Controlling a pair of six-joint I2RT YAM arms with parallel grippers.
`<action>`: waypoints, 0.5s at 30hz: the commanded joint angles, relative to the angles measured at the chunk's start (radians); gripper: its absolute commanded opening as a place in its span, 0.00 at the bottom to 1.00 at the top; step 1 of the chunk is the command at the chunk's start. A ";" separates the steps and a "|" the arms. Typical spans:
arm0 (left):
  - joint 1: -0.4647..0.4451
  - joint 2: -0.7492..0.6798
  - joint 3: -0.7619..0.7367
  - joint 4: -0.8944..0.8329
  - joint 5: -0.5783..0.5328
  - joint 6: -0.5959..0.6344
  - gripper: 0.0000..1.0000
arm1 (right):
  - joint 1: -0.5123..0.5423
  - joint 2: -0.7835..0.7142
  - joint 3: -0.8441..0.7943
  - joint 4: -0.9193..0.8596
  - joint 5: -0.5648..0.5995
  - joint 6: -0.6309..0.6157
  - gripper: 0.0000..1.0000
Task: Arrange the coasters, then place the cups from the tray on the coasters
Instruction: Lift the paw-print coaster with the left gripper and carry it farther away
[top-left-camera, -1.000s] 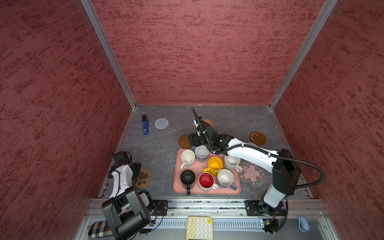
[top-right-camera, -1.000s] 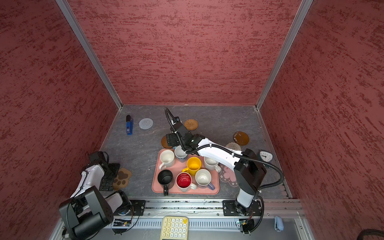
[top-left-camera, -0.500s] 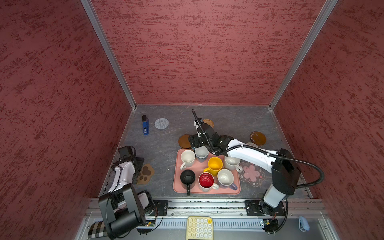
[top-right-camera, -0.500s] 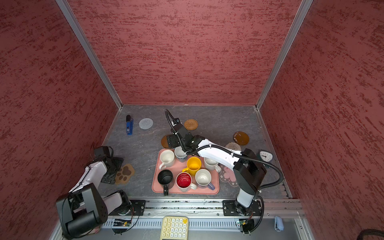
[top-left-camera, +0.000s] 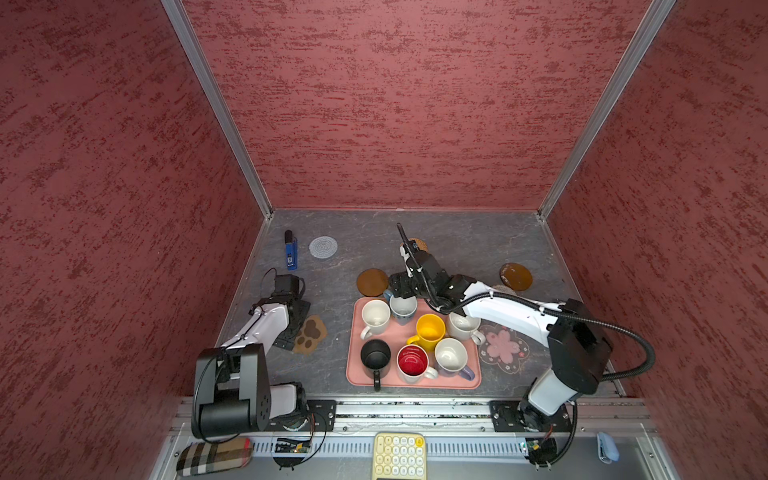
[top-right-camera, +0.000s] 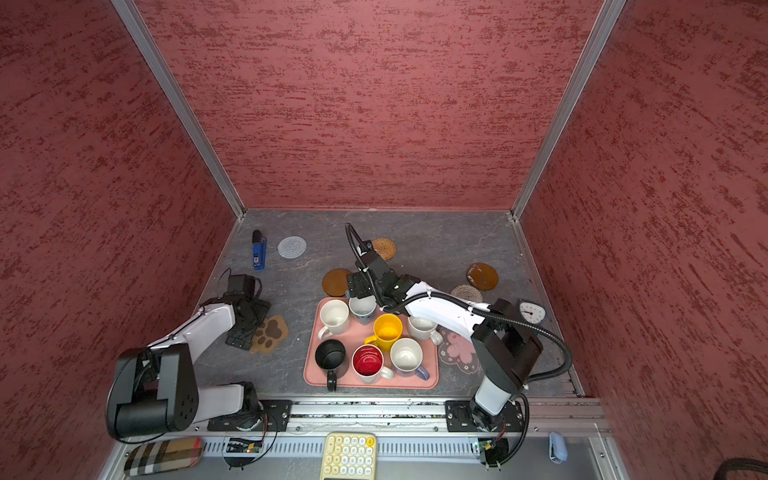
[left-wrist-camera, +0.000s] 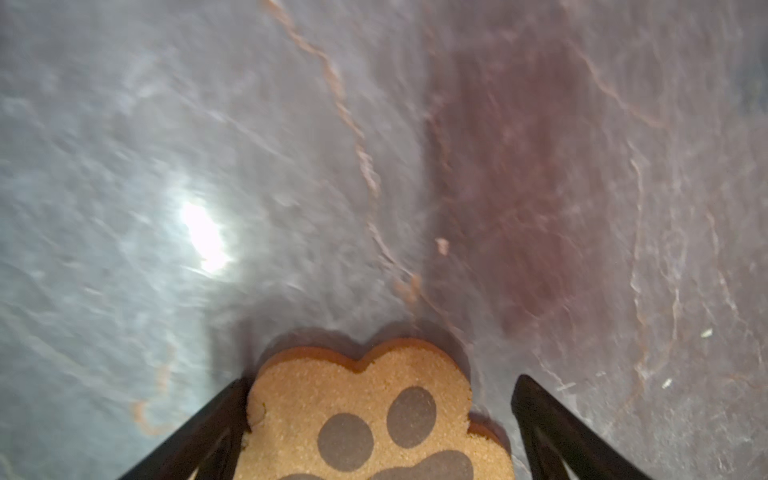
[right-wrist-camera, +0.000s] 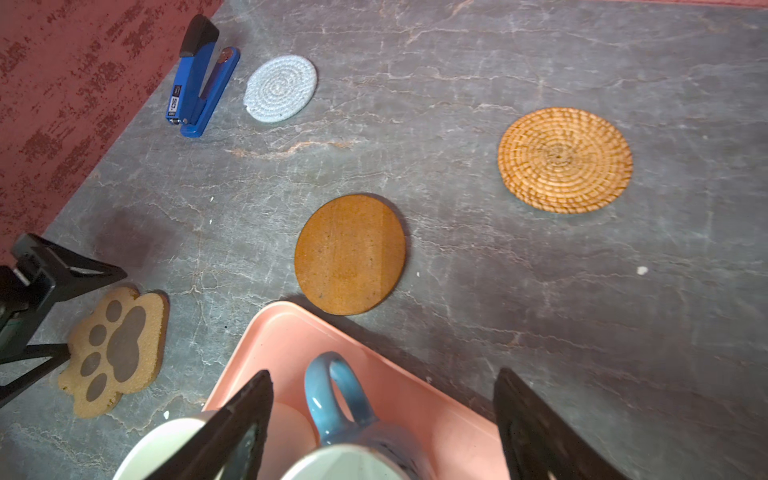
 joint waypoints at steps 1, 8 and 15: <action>-0.069 0.091 0.023 0.018 0.047 -0.110 0.99 | -0.019 -0.061 -0.031 0.048 -0.021 -0.007 0.84; -0.150 0.192 0.169 -0.030 0.000 -0.134 1.00 | -0.061 -0.132 -0.096 0.060 -0.024 -0.019 0.84; -0.210 0.133 0.273 -0.147 -0.142 0.059 1.00 | -0.065 -0.183 -0.124 0.041 0.035 -0.061 0.84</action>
